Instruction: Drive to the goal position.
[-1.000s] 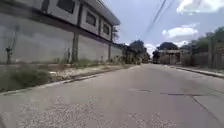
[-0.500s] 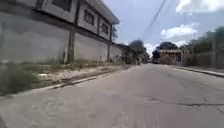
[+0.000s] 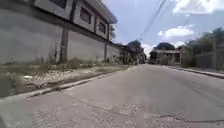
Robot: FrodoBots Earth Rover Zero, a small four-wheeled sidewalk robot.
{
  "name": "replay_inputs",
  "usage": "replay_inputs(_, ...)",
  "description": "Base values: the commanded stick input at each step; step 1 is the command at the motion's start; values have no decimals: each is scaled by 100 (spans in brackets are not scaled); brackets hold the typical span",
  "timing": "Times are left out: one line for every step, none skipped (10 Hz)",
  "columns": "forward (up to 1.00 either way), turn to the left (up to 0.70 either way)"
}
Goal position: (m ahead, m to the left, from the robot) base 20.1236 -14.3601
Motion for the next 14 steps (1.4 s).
replay_inputs(100, 0)
replay_inputs(100, 0)
replay_inputs(100, -4)
replay_inputs(100, -24)
replay_inputs(100, -40)
replay_inputs(100, -40)
replay_inputs(100, -40)
replay_inputs(100, -40)
replay_inputs(100, -10)
replay_inputs(100, 0)
replay_inputs(100, 0)
replay_inputs(100, 0)
replay_inputs(100, 0)
replay_inputs(100, 0)
